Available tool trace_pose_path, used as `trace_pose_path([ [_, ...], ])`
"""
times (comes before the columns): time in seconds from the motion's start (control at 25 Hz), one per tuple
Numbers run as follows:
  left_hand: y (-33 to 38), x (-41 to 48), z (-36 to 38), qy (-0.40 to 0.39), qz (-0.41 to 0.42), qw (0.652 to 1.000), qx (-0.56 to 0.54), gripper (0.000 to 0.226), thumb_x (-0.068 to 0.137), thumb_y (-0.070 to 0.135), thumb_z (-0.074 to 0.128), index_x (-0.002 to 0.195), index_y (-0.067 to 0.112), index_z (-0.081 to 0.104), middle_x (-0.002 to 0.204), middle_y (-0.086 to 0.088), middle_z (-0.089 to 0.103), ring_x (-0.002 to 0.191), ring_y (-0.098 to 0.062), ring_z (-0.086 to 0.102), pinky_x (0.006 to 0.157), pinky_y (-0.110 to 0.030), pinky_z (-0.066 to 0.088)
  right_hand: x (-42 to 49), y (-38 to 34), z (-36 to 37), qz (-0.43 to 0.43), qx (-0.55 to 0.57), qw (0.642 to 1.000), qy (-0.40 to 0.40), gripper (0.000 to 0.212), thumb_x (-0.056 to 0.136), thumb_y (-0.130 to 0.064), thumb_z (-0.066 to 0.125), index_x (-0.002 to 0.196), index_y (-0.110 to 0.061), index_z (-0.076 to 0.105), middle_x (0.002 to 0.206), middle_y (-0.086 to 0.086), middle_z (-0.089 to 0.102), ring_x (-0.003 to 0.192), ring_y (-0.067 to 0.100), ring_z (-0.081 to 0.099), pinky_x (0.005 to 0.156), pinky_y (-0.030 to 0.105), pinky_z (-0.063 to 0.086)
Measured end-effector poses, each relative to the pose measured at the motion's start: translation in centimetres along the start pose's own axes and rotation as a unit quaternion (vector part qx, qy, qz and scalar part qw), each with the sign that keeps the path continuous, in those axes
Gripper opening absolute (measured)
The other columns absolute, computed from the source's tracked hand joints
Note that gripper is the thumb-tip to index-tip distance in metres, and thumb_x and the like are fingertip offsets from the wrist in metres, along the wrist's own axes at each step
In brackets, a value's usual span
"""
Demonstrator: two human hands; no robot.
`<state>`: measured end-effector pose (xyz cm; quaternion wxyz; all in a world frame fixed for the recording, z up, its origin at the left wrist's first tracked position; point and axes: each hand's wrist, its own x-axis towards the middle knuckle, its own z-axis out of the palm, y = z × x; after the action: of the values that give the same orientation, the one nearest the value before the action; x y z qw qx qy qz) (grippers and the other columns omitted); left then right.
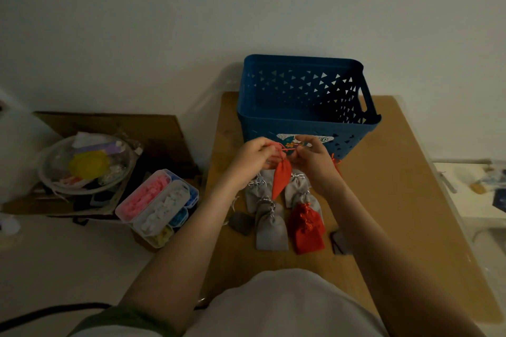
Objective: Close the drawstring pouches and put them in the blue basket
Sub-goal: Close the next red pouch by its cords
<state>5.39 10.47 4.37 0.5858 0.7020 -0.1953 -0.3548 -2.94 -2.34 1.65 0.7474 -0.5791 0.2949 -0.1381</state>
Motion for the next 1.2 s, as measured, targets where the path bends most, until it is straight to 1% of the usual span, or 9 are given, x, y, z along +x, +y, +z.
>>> trace_pose_path([
  [0.2,-0.4,0.7,-0.9,0.156,-0.036,0.969,-0.190,0.032,0.103,0.021,0.036,0.080,0.011,0.056,0.089,-0.002,0.065,0.076,-0.010,0.058,0.064,-0.021,0.051,-0.2,-0.7,-0.9,0.015,0.051,0.996,0.064,0.032,0.094,0.008,0.026,0.104,-0.012,0.049,0.045,0.000,0.048,0.053,0.016,0.064,0.057,0.028,0.053],
  [0.32,-1.3,1.0,-1.4,0.193,-0.041,0.970,-0.143,0.034,0.103,0.022,0.038,0.075,0.017,0.056,0.084,0.001,0.065,0.065,-0.008,0.045,0.061,-0.019,0.039,-0.2,-0.8,-2.2,0.017,0.044,0.992,0.116,0.034,0.092,0.008,0.025,0.101,-0.013,0.051,0.041,-0.002,0.052,0.048,0.014,0.059,0.043,0.020,0.044],
  [0.4,-1.4,0.8,-1.0,0.182,-0.034,0.972,-0.143,0.035,0.103,0.020,0.037,0.072,0.014,0.053,0.075,-0.002,0.062,0.057,-0.007,0.043,0.052,-0.015,0.038,-0.2,-0.8,-2.1,0.007,-0.009,0.992,0.123,0.032,0.093,0.005,0.027,0.102,-0.010,0.054,0.047,0.001,0.052,0.048,0.014,0.053,0.043,0.020,0.039],
  [0.52,-0.6,0.9,-0.8,0.160,-0.017,0.982,-0.098,0.027,0.102,0.018,0.041,0.078,0.013,0.053,0.067,-0.001,0.057,0.055,-0.007,0.048,0.049,-0.013,0.041,-0.6,-1.5,-1.7,-0.011,-0.066,0.995,0.079,0.028,0.096,0.001,0.033,0.098,-0.009,0.058,0.051,-0.002,0.049,0.048,0.010,0.046,0.045,0.021,0.035],
  [0.64,0.1,0.8,-0.5,0.116,0.010,0.992,-0.055,0.008,0.098,0.013,0.048,0.091,0.011,0.051,0.069,-0.004,0.061,0.053,-0.005,0.055,0.050,-0.014,0.044,-1.3,-2.4,-0.5,-0.043,-0.112,0.992,-0.036,0.023,0.100,-0.006,0.039,0.100,-0.007,0.062,0.054,-0.001,0.047,0.048,0.010,0.045,0.045,0.018,0.035],
  [0.76,0.6,0.6,0.4,0.109,0.039,0.993,-0.039,0.008,0.095,0.011,0.054,0.087,0.008,0.053,0.072,-0.006,0.062,0.050,-0.002,0.057,0.051,-0.016,0.048,-2.2,-2.5,1.2,-0.054,-0.153,0.978,-0.134,0.020,0.101,-0.012,0.043,0.105,-0.004,0.061,0.054,-0.005,0.053,0.049,0.004,0.049,0.050,0.016,0.037],
  [0.88,0.7,0.3,0.6,0.141,0.058,0.986,-0.064,0.016,0.092,0.009,0.060,0.078,0.012,0.051,0.077,-0.009,0.061,0.059,-0.009,0.063,0.056,-0.022,0.054,-2.7,-2.7,1.6,-0.053,-0.154,0.977,-0.140,0.015,0.099,-0.013,0.047,0.095,-0.007,0.060,0.052,-0.010,0.056,0.049,0.002,0.049,0.052,0.018,0.037],
  [1.0,0.6,-0.1,0.3,0.162,0.095,0.982,-0.004,0.022,0.088,0.013,0.065,0.074,0.014,0.049,0.078,-0.010,0.058,0.071,-0.022,0.063,0.062,-0.031,0.055,-3.0,-2.8,1.7,-0.067,-0.148,0.978,-0.133,0.014,0.096,-0.012,0.053,0.083,-0.010,0.056,0.056,-0.003,0.052,0.050,0.007,0.048,0.052,0.018,0.037],
  [1.2,2.2,-0.4,-0.3,0.134,0.132,0.981,0.039,0.012,0.088,0.010,0.065,0.085,0.015,0.054,0.075,0.003,0.056,0.066,-0.005,0.054,0.060,-0.015,0.043,-3.3,-2.8,1.8,-0.076,-0.127,0.974,-0.172,0.017,0.098,-0.009,0.049,0.082,-0.007,0.052,0.055,-0.006,0.050,0.050,0.007,0.045,0.053,0.021,0.036],
])
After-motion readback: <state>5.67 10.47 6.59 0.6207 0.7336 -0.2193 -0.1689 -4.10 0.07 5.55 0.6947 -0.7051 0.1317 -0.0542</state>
